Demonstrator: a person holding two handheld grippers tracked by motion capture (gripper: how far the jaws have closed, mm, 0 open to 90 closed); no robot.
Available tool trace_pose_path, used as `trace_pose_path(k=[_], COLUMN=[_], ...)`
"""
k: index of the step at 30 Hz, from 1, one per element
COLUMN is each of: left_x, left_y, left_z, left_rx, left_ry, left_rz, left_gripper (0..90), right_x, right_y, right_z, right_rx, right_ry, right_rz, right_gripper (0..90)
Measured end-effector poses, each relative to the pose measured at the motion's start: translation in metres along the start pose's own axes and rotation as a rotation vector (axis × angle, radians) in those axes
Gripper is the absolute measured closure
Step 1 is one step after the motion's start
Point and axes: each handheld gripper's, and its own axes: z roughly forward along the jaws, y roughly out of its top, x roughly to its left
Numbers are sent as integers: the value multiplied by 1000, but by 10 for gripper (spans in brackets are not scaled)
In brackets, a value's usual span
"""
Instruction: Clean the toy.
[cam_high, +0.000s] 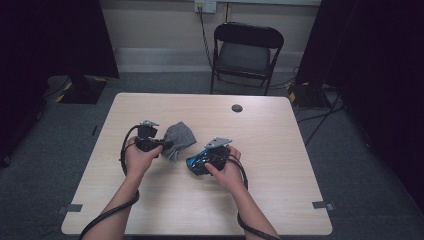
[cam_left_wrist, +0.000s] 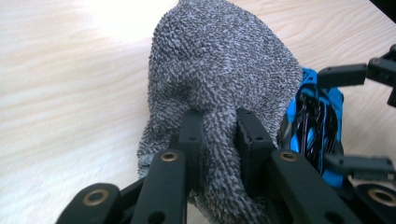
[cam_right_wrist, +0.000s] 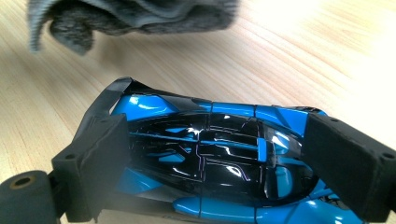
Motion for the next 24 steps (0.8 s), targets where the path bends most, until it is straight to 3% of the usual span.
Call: trace_pose_path(k=[10, 20, 24], left_x=[-18, -31, -38], left_y=[23, 29, 30], left_z=[33, 65, 76], left_rx=[26, 52, 71], left_ry=[-20, -19, -12], left_rz=[44, 44, 63], left_gripper=[746, 745, 743], right_x=[0, 0, -1], right_y=[1, 1, 0], right_z=[0, 0, 0], right_rx=[8, 10, 3], right_ry=[1, 2, 7], right_rz=[1, 3, 4], right_gripper=[76, 76, 75])
